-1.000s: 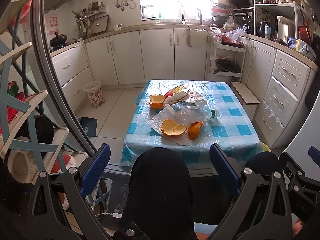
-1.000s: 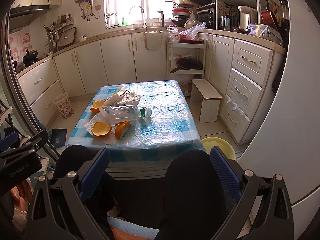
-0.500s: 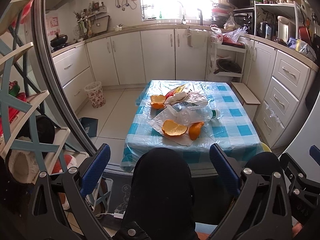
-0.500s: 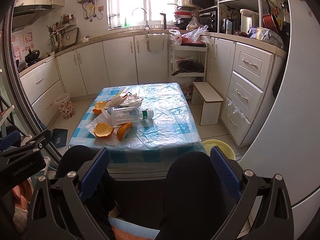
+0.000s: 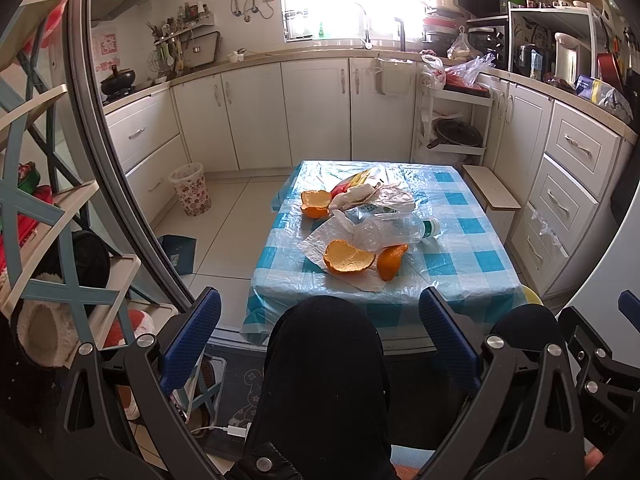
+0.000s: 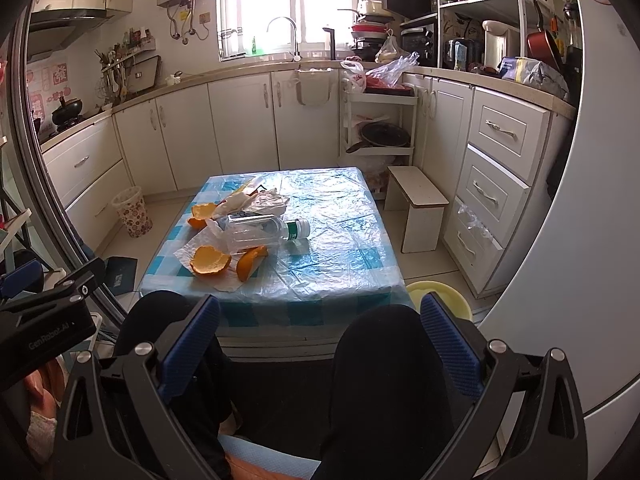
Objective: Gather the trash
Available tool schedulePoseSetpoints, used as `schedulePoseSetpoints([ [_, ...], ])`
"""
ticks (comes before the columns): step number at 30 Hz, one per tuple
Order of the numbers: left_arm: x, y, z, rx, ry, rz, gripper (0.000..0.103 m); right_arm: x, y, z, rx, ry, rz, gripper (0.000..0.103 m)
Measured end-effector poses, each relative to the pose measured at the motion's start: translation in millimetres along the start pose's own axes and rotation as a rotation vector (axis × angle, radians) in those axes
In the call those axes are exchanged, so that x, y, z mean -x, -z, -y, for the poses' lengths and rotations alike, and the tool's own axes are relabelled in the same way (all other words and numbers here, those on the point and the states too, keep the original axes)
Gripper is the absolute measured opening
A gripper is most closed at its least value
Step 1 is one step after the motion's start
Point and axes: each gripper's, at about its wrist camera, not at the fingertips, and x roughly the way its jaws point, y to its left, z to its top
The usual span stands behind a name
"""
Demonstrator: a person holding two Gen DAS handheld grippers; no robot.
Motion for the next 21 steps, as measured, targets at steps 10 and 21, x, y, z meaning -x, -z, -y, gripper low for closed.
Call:
schedulePoseSetpoints([
  [10, 0, -2, -1, 0.004, 0.011, -0.005, 0.095, 0, 0, 0, 0.001, -0.001, -0.001, 0.096],
  [21, -25, -13, -12, 0.022, 0.034, -0.013, 0.095, -14, -4, -1, 0.037, -0.023, 0.001, 0.096],
])
